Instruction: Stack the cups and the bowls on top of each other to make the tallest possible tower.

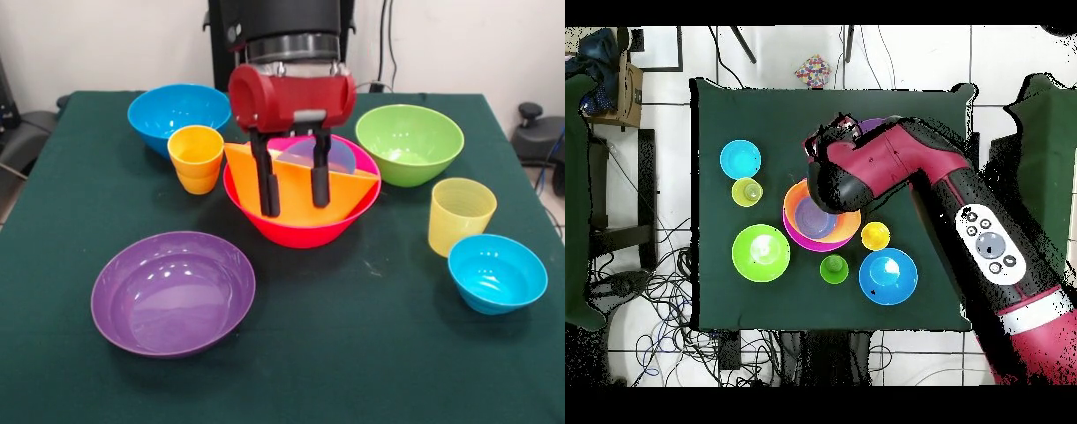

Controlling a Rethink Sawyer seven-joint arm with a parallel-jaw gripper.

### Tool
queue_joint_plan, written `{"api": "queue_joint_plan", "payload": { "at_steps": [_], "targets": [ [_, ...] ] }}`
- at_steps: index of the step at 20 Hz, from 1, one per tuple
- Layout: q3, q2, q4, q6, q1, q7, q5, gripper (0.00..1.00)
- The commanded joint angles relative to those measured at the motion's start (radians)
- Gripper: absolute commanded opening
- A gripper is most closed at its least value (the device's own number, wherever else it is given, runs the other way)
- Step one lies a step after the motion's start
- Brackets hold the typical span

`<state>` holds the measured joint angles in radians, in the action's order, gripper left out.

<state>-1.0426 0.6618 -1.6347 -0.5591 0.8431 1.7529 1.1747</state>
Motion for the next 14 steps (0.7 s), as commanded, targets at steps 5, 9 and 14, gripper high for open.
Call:
{"api": "queue_joint_plan", "payload": {
  "at_steps": [5,9,14],
  "targets": [
    [0.152,-0.038,0.069,0.091,-0.069,-0.098,0.170,1.00],
    [0.161,-0.041,0.049,0.109,-0.061,-0.135,0.166,1.00],
    [0.130,-0.026,-0.023,0.086,0.000,-0.270,0.080,1.00]
  ]
}}
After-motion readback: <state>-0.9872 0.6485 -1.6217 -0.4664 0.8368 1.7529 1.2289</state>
